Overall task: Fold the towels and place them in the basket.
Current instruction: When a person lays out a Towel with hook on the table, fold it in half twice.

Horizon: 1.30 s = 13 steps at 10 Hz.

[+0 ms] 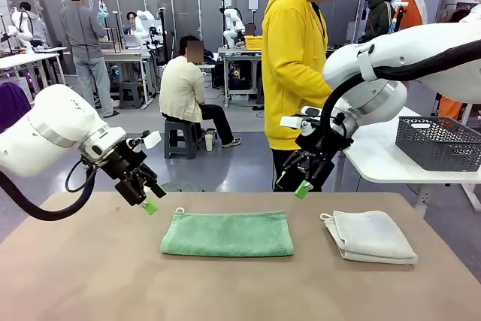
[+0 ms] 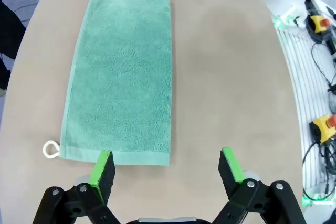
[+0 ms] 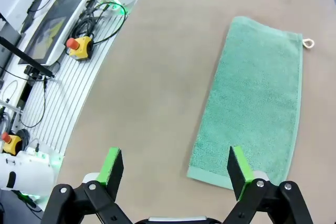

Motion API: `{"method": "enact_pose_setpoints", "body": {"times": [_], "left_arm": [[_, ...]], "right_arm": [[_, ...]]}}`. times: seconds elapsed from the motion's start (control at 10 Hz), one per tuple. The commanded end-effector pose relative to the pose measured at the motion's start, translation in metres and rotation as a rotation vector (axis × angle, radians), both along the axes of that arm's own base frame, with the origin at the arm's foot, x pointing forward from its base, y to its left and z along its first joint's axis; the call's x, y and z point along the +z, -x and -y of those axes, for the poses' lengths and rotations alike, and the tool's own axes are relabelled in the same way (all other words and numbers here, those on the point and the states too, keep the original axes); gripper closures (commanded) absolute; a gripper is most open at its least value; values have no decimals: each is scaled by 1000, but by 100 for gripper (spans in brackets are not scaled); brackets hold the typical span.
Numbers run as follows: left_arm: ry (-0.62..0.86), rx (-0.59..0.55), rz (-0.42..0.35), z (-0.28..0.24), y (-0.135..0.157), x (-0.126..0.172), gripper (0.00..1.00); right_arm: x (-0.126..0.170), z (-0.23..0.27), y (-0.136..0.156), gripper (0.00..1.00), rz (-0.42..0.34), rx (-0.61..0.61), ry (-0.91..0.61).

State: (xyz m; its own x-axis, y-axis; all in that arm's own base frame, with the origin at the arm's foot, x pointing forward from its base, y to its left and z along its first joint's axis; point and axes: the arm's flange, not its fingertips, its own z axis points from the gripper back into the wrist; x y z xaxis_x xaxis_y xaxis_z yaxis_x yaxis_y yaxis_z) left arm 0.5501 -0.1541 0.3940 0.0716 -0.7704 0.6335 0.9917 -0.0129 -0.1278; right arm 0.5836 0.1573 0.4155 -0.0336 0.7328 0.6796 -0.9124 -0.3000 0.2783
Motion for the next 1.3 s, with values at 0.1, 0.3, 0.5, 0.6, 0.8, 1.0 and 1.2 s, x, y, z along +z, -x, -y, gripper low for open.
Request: {"method": "enact_pose_setpoints", "body": {"times": [0.1, 0.3, 0.5, 0.6, 0.8, 1.0, 1.2], "left_arm": [[-17, 22, 9, 1, -2, 1, 0], [-38, 75, 4, 1, 9, 1, 0], [-35, 195, -69, -8, 40, 8, 0], [-21, 250, -62, -16, 57, 14, 0], [1, 386, -57, -31, 87, 30, 0], [-18, 562, -40, -46, 107, 39, 0], [-38, 711, -30, -58, 117, 44, 0]], "right_arm": [[-22, -10, 2, 0, 29, -118, 106], [-29, -16, 8, 0, 56, -363, 244], [-33, -10, 21, 0, 15, -603, 288], [-36, -5, 24, 0, -27, -707, 301], [-37, -7, 30, 0, -84, -884, 394], [-42, -17, 27, 0, -181, -1048, 415], [-48, -27, 19, 0, -203, -1213, 462]]}}
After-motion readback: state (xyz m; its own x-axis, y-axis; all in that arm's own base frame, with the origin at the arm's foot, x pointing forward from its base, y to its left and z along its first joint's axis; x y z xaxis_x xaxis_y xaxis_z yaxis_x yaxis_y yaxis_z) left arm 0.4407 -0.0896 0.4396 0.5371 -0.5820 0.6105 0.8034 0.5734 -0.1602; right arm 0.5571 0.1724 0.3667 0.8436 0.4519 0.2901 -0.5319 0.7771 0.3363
